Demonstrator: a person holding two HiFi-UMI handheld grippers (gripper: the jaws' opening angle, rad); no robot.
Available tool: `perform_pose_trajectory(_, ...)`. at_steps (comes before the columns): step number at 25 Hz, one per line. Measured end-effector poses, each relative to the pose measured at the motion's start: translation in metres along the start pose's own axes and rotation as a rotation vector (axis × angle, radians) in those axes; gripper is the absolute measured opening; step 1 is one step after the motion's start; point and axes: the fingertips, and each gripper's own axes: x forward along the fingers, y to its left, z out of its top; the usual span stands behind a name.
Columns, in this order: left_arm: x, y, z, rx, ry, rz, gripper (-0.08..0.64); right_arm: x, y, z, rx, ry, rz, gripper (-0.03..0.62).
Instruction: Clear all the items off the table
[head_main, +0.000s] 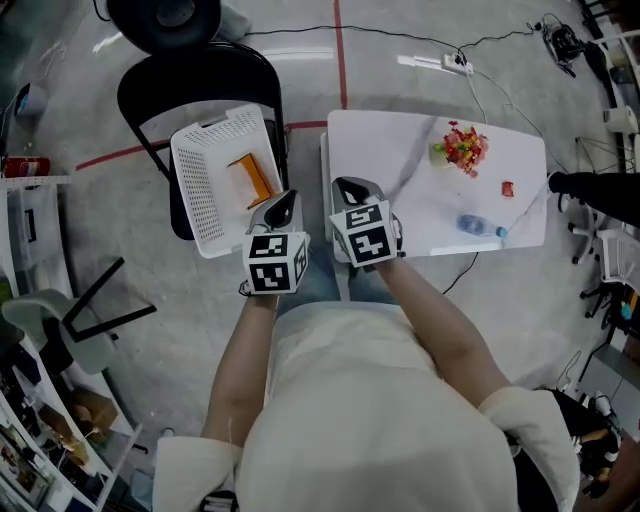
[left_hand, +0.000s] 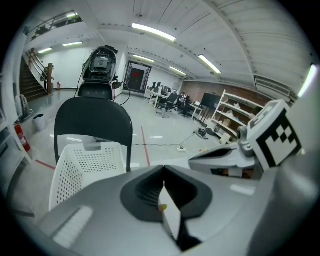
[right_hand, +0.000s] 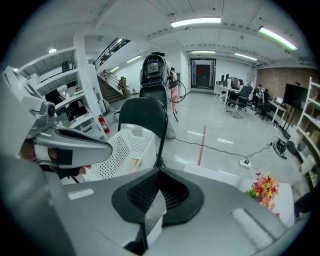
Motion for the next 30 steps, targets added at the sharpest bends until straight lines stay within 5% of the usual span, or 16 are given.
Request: perform_pose_trajectory(30, 0.073, -0.234, -0.015, 0.239, 0.098, -0.237, 0.009, -0.133, -0.199, -0.128, 0.314, -0.071, -0.25, -0.002)
